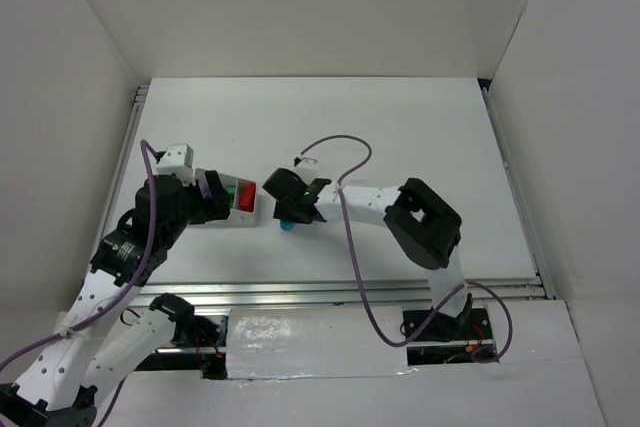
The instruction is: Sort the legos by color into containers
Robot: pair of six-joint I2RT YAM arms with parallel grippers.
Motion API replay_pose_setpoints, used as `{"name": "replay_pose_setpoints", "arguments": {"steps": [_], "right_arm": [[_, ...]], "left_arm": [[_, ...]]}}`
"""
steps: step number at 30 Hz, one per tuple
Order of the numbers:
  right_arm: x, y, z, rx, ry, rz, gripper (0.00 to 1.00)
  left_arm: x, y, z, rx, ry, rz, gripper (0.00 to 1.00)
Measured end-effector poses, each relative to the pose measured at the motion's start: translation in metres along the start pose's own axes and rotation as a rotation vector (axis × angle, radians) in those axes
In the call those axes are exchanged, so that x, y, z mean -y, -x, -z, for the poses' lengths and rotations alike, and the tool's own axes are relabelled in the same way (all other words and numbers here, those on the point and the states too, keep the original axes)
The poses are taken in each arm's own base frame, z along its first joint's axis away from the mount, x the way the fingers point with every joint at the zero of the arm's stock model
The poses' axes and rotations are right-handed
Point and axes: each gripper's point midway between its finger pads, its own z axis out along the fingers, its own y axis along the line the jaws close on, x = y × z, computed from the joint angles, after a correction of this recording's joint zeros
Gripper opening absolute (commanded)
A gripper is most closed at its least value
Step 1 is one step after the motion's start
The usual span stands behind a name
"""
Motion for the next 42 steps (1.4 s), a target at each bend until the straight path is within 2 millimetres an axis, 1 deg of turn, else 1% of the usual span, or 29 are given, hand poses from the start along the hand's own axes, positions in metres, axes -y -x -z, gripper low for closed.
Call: {"name": "replay_pose_setpoints", "arguments": {"steps": [1, 3, 4, 5, 6, 8, 9, 10, 13, 15, 17, 21, 24, 26, 29, 31, 35, 36, 38, 40, 42], "right_arm": [[0.007, -0.002, 0.006, -0.001, 0.003, -0.001, 0.00], [0.028, -0.009, 0.023, -0.008, 0.008, 0.000, 0.00], [0.036, -0.009, 0.033, -0.008, 0.014, -0.004, 0.00], [0.043, -0.009, 0.044, -0.003, 0.023, -0.011, 0.00], [0.047, -0.004, 0.059, 0.013, 0.048, -0.028, 0.00], [0.044, 0.011, 0.087, 0.060, 0.121, -0.078, 0.00], [0.041, 0.018, 0.097, 0.085, 0.153, -0.107, 0.00], [0.037, 0.030, 0.119, 0.124, 0.214, -0.144, 0.00], [0.025, 0.055, 0.167, 0.219, 0.372, -0.231, 0.00], [0.016, 0.064, 0.190, 0.262, 0.445, -0.254, 0.00], [0.007, 0.068, 0.206, 0.296, 0.494, -0.265, 0.00], [-0.001, 0.064, 0.214, 0.314, 0.515, -0.257, 0.00], [-0.004, 0.063, 0.217, 0.330, 0.509, -0.252, 0.00], [-0.009, 0.064, 0.222, 0.343, 0.508, -0.250, 0.00], [-0.018, 0.064, 0.232, 0.357, 0.524, -0.248, 0.00], [-0.021, 0.066, 0.236, 0.367, 0.530, -0.250, 0.00], [-0.021, 0.067, 0.238, 0.377, 0.528, -0.248, 0.00], [-0.021, 0.067, 0.238, 0.379, 0.527, -0.248, 0.00], [-0.021, 0.067, 0.238, 0.381, 0.526, -0.245, 0.00], [-0.020, 0.067, 0.238, 0.383, 0.523, -0.245, 0.00], [-0.020, 0.068, 0.237, 0.388, 0.519, -0.246, 0.00]], "left_arm": [[0.003, 0.000, 0.002, 0.003, -0.021, 0.003, 1.00], [0.012, -0.003, 0.007, 0.010, -0.086, 0.011, 1.00], [0.022, -0.003, 0.010, 0.019, -0.155, 0.018, 0.99], [0.028, -0.007, 0.013, 0.023, -0.197, 0.024, 0.99], [0.037, -0.010, 0.015, 0.029, -0.259, 0.039, 1.00], [0.056, -0.017, 0.022, 0.036, -0.389, 0.063, 0.99], [0.066, -0.019, 0.024, 0.038, -0.451, 0.075, 1.00], [0.075, -0.022, 0.026, 0.033, -0.510, 0.091, 1.00], [0.101, -0.031, 0.027, -0.013, -0.658, 0.150, 1.00], [0.116, -0.035, 0.027, -0.052, -0.738, 0.187, 0.99], [0.129, -0.036, 0.028, -0.080, -0.799, 0.215, 0.99], [0.148, -0.040, 0.033, -0.121, -0.864, 0.226, 0.99], [0.158, -0.037, 0.039, -0.108, -0.908, 0.222, 0.99], [0.161, -0.034, 0.039, -0.097, -0.917, 0.226, 0.98], [0.163, -0.034, 0.035, -0.100, -0.906, 0.232, 0.96], [0.162, -0.035, 0.032, -0.103, -0.894, 0.235, 0.96], [0.161, -0.035, 0.027, -0.097, -0.872, 0.235, 0.91], [0.160, -0.035, 0.026, -0.093, -0.868, 0.231, 0.87], [0.159, -0.034, 0.025, -0.085, -0.860, 0.224, 0.85], [0.159, -0.033, 0.024, -0.078, -0.858, 0.221, 0.77], [0.159, -0.032, 0.025, -0.074, -0.860, 0.220, 0.75]]}}
